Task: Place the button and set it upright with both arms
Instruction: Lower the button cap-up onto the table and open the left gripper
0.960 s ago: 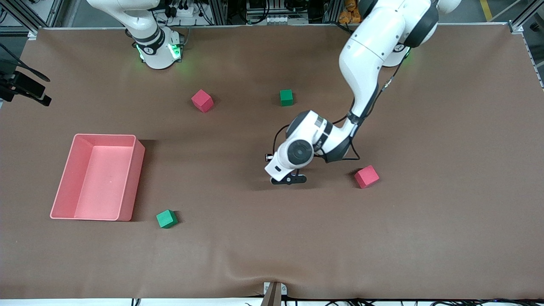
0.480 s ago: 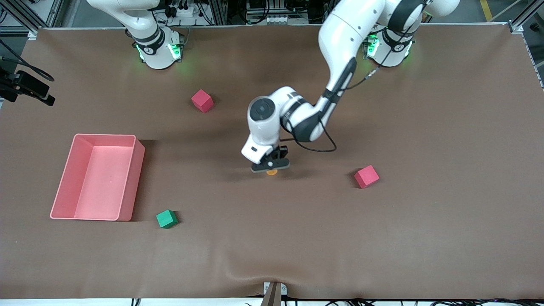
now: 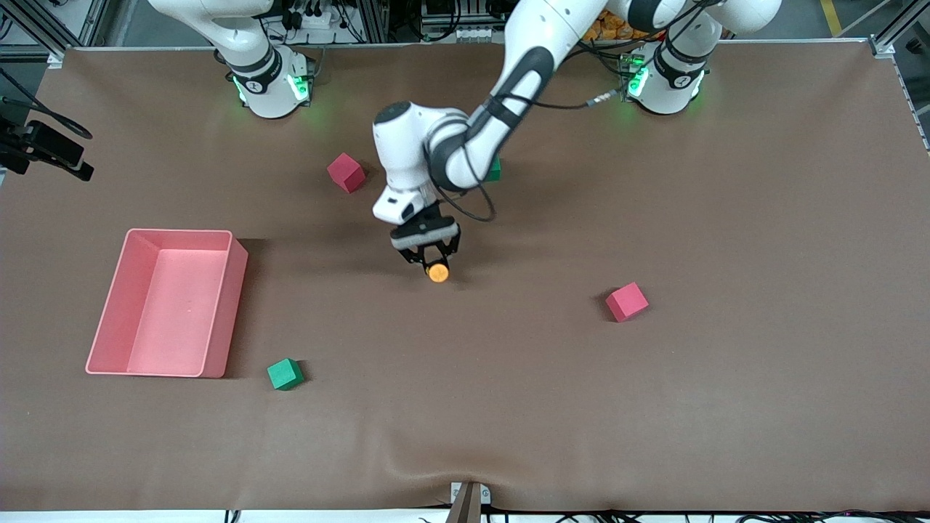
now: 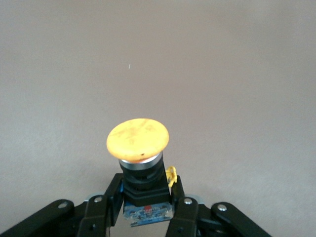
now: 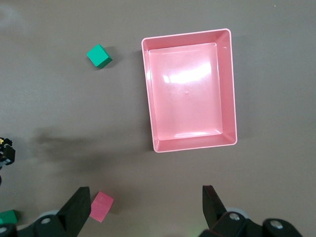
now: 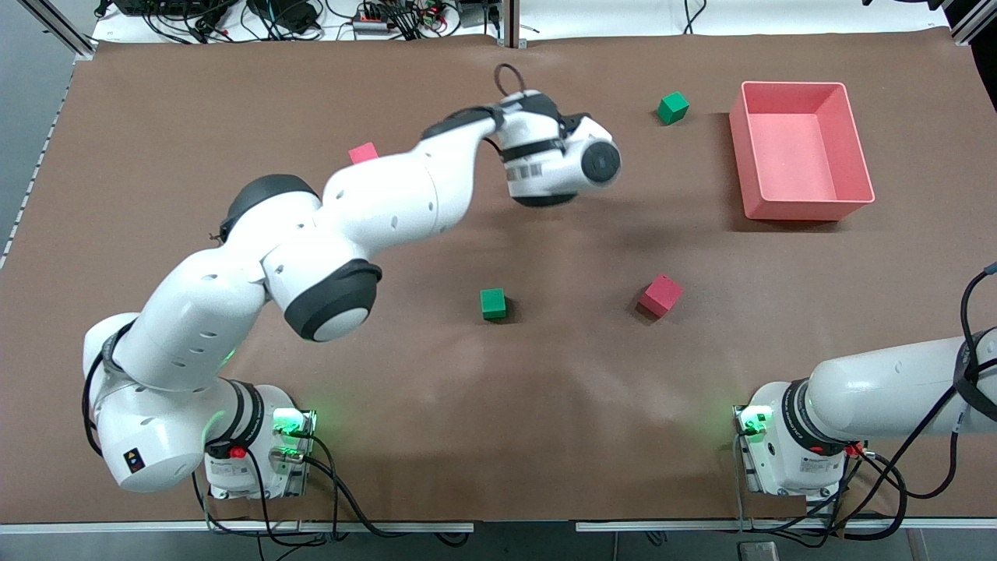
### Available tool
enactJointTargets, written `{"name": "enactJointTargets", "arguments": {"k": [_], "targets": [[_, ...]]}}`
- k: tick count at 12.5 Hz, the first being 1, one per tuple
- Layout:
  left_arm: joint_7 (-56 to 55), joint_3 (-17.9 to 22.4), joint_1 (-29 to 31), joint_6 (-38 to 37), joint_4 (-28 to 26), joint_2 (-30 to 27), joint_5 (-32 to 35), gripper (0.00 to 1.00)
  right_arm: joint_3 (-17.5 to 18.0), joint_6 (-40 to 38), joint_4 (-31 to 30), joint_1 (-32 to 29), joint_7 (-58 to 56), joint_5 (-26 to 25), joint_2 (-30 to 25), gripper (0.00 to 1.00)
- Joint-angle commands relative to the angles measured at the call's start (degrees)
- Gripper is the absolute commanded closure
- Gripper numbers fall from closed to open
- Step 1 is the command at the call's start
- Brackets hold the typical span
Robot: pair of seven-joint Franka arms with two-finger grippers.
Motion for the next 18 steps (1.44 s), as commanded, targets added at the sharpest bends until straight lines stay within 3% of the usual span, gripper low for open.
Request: {"name": "enactJointTargets", "arguments": {"k": [1, 5, 8, 15, 16, 17, 18], "targets": [[-12.87, 1.28, -3.15, 1.05, -0.29, 3.04, 13.67, 1.0, 0.43, -0.97, 1.33, -0.5, -0.69, -0.92, 0.53, 0.0], [-27.03, 1.28, -5.0, 0.7, -1.08, 5.86, 27.76, 1.0, 0.43, -0.97, 1.33, -0.41, -0.69, -0.92, 0.53, 0.0], [-30.3, 1.28, -5.79, -3.59, -2.05, 8.15, 37.07, 1.0, 0.43, -0.97, 1.33, -0.41, -0.69, -0.83, 0.53, 0.0], [-32.77, 1.19, -5.79, -4.57, -3.98, 9.2, 39.3, 1.0, 0.34, -1.32, 1.33, -0.41, -0.61, -0.83, 0.53, 0.0], [-32.69, 1.19, -5.88, -6.14, -4.07, 9.55, 39.3, 0.85, 0.34, -1.32, 1.33, -0.41, -0.61, -0.83, 0.53, 0.0], [-32.77, 1.02, -5.88, -6.68, -4.07, 9.47, 38.95, 0.01, 0.25, -1.41, 1.33, -0.41, -0.61, -0.83, 0.53, 0.0], [-32.51, 0.23, -5.88, -6.77, -3.9, 9.03, 38.08, 0.0, 0.25, -1.5, 1.33, -0.41, -0.61, -0.83, 0.53, 0.0]]}}
